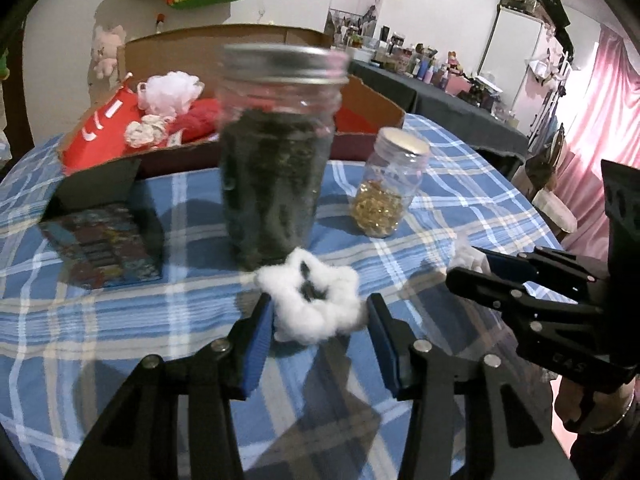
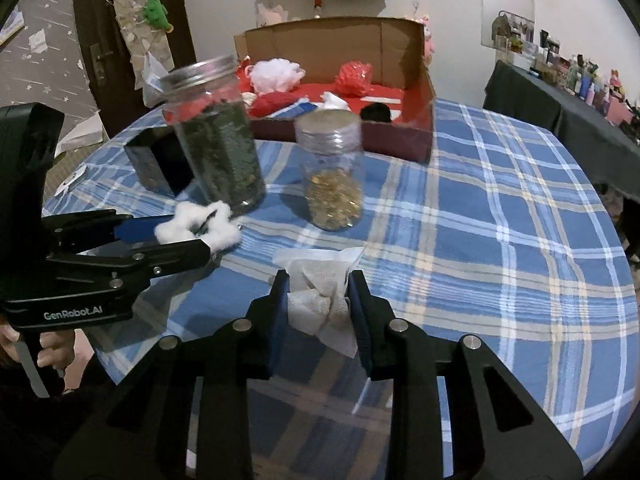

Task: Organize soft objects
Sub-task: 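Grasp the white tissue with the right tool while the left tool grasps the white fluffy scrunchie, then lift and carry the tissue and fluffy scrunchie over the box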

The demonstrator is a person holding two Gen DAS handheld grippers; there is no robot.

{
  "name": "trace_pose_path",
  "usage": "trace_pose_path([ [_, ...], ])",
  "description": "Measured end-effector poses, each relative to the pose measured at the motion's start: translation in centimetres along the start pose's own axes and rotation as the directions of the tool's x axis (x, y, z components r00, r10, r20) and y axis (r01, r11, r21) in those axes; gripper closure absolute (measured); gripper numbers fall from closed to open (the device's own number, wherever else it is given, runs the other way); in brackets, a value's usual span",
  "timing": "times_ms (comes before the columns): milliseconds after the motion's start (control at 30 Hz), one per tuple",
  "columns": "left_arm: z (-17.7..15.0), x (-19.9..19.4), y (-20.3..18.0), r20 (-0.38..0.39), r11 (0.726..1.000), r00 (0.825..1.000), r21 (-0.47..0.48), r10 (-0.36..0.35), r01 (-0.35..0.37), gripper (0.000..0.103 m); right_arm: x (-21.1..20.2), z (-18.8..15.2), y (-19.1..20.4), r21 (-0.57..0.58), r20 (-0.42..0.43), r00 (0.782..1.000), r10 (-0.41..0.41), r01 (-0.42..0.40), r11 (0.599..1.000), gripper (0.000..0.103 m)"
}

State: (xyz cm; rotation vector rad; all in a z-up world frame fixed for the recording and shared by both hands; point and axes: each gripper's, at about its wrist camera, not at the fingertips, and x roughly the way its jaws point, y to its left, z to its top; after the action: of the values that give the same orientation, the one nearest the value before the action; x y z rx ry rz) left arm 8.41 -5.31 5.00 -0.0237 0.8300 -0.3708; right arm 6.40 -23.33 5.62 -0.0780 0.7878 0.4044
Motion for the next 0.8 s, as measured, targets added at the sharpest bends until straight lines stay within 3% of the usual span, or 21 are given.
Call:
trace_pose_path([
  [367, -0.6, -2.2, 1.6, 0.024, 1.000, 1.000, 0.013, 0.006, -0.006, 0.054, 0.6, 0.3, 2.9, -0.003, 0.013, 0.999, 0.032, -0.032, 0.999, 0.075],
  [800, -0.5, -2.3, 2.1, 0.024, 1.000, 1.000, 0.007, -0.004, 0.003, 0.054, 0.9, 0.7, 3.1, 0.005, 0.006, 0.999, 0.039, -0.039, 0.999, 0.075],
])
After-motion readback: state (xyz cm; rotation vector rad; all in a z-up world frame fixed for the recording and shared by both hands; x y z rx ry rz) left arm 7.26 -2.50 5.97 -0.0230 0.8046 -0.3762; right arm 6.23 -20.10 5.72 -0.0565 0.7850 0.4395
